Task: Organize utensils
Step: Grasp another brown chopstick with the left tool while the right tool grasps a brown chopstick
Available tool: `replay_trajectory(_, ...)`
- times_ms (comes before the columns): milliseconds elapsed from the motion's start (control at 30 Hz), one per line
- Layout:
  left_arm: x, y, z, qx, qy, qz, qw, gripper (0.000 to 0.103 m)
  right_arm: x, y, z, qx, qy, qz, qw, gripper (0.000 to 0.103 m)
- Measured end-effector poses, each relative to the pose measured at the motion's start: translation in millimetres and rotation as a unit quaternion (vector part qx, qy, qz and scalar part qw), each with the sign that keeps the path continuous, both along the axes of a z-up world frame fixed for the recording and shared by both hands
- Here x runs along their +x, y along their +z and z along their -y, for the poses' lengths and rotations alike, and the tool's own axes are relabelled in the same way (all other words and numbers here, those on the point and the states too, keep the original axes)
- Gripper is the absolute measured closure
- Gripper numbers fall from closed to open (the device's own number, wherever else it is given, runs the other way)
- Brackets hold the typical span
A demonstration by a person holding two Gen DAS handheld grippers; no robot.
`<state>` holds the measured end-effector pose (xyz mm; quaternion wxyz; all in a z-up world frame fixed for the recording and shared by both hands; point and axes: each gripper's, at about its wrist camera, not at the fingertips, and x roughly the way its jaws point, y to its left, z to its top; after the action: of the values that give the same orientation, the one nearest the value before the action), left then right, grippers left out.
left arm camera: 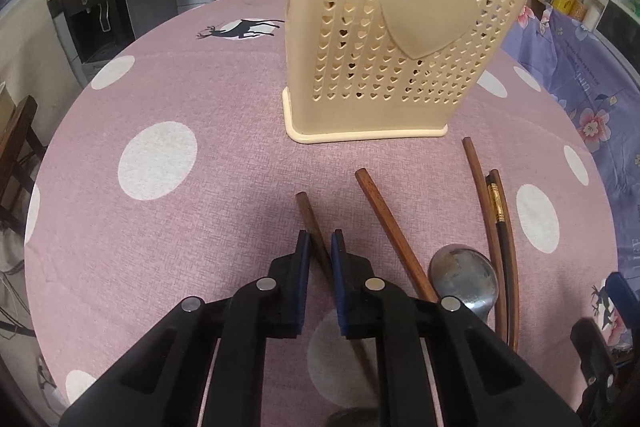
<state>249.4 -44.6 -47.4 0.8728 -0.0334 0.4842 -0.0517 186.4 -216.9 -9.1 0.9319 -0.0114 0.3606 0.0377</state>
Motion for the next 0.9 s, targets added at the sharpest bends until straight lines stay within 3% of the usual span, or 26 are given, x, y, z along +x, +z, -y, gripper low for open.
replay_trajectory(200, -2, 0, -18, -0.048, 0.012, -0.011, 0.9987, 0.095, 33, 6, -15, 0.044, 0.063, -0.038, 0.996, 0.041)
replay_trajectory(433, -8, 1, -35, -0.073, 0.024, -0.011, 0.9970, 0.095, 80, -1, -67, 0.035, 0.152, -0.087, 0.984, 0.060)
replay_trajectory(500, -9, 2, -39, -0.082, 0.027, -0.011, 0.9962, 0.095, 92, -9, -81, 0.027, 0.168, -0.108, 0.979, 0.070)
replay_trajectory(900, -5, -2, -47, -0.096, 0.031, -0.013, 0.9949, 0.095, 119, -37, -109, -0.019, 0.164, -0.133, 0.977, 0.087)
